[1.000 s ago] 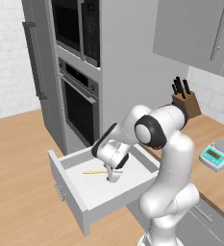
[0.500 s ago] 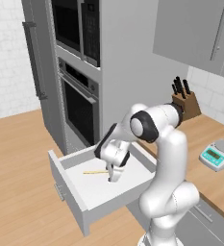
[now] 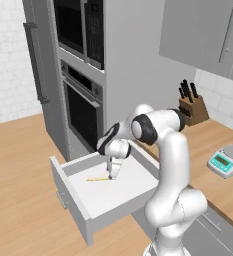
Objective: Take a straw from the drawer in front and place it inside the glass cup on the dining counter.
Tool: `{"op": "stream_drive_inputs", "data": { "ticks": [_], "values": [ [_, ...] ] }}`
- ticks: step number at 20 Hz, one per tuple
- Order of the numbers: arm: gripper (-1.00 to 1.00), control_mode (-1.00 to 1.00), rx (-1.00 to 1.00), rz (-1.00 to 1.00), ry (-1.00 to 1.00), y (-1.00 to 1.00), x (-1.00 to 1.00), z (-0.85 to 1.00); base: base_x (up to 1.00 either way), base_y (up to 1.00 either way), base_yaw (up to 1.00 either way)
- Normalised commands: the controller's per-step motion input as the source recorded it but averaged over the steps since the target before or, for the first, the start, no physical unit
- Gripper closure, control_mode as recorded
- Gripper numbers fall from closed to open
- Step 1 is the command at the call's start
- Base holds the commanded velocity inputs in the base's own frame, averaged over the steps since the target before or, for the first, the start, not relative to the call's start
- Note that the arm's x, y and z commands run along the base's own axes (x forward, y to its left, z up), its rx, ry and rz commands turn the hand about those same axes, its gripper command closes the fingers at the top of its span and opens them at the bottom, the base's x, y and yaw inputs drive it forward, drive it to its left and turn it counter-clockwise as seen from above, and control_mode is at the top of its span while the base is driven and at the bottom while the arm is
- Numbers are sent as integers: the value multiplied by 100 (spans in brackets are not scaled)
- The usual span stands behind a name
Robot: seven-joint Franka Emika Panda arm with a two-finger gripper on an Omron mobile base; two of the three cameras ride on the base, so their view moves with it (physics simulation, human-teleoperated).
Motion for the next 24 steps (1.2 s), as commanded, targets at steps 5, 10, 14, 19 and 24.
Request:
{"op": "stream_drive_inputs", "data": {
  "ticks": [5, 10, 14, 19, 24],
  "values": [
    [-100, -100, -8, 0, 16, 32, 24, -1, 0, 0, 0],
    [-100, -100, -12, 0, 9, 28, 4, -11, 0, 0, 0],
    [-100, -100, -12, 0, 3, 21, -3, -9, 0, 0, 0],
    [-100, -100, -11, 3, 0, 7, -32, -1, 0, 0, 0],
    [-100, -100, -10, 5, -4, 2, -38, -5, 0, 0, 0]
  ]
}}
